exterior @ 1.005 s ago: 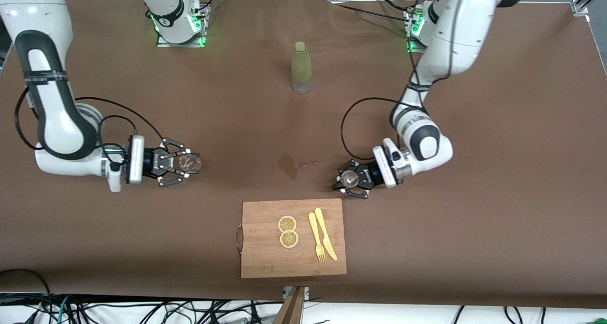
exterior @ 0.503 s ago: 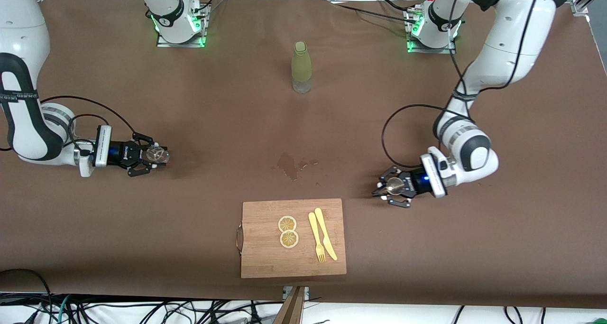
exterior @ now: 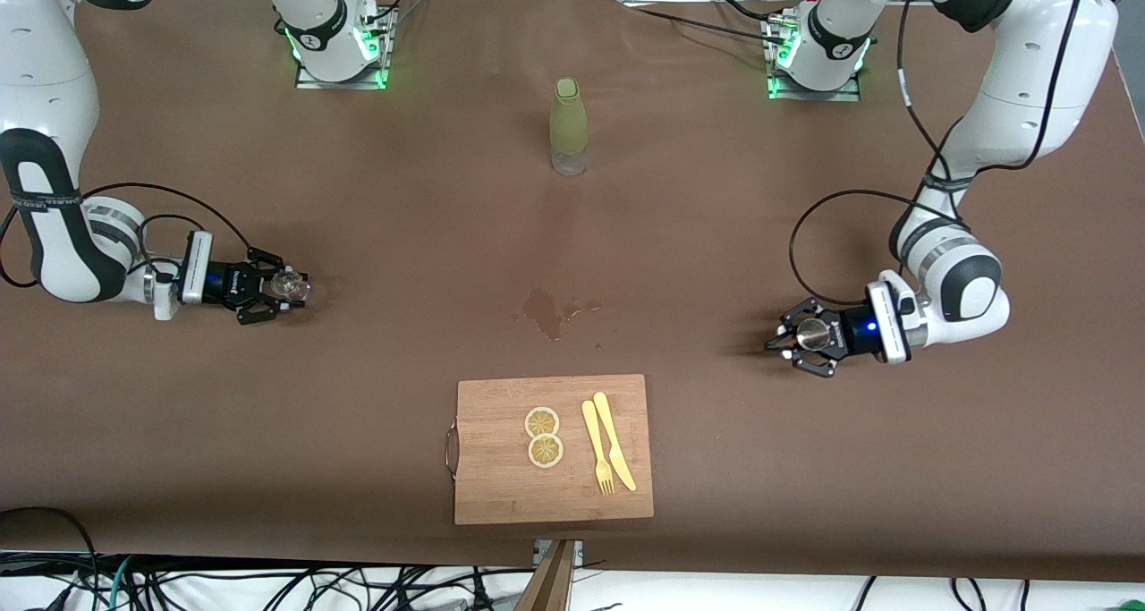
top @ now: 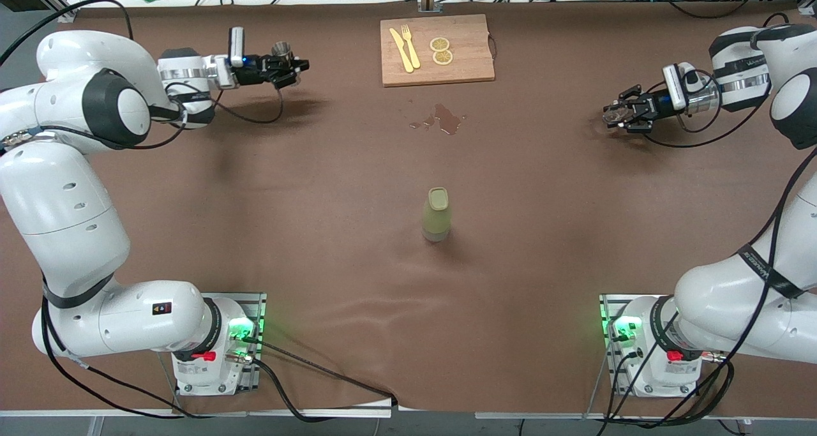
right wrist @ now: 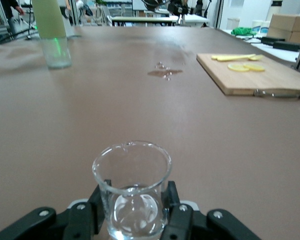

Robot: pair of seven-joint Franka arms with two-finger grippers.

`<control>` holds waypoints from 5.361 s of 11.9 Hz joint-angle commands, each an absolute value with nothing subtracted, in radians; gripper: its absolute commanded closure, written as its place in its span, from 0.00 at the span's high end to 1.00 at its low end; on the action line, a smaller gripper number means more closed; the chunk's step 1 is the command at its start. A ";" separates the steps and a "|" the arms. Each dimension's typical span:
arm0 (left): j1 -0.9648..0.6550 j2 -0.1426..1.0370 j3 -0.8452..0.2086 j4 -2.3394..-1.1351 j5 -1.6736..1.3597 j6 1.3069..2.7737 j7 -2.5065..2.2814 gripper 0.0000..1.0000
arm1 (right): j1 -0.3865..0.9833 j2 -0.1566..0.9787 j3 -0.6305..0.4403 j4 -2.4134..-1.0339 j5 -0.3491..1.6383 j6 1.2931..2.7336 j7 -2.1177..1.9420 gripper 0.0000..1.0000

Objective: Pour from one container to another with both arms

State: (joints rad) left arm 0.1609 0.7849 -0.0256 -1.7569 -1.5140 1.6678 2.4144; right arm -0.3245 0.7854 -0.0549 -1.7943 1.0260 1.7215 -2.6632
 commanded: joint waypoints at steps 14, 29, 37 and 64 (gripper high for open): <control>0.416 0.890 -0.023 -1.744 -1.201 1.545 2.572 0.00 | -0.341 0.780 -0.090 -1.735 0.941 1.764 -2.620 1.00; 0.437 0.923 -0.023 -1.727 -1.167 1.548 2.646 0.79 | 0.007 0.333 -0.091 -1.766 0.226 2.042 -1.037 1.00; 0.446 0.922 0.003 -1.703 -1.134 1.542 2.645 1.00 | 0.115 0.221 -0.040 -1.750 0.028 1.924 -0.263 1.00; 0.168 0.339 0.141 -1.502 -0.580 1.543 1.250 1.00 | 0.031 0.074 -0.135 -1.491 0.008 1.434 -0.092 1.00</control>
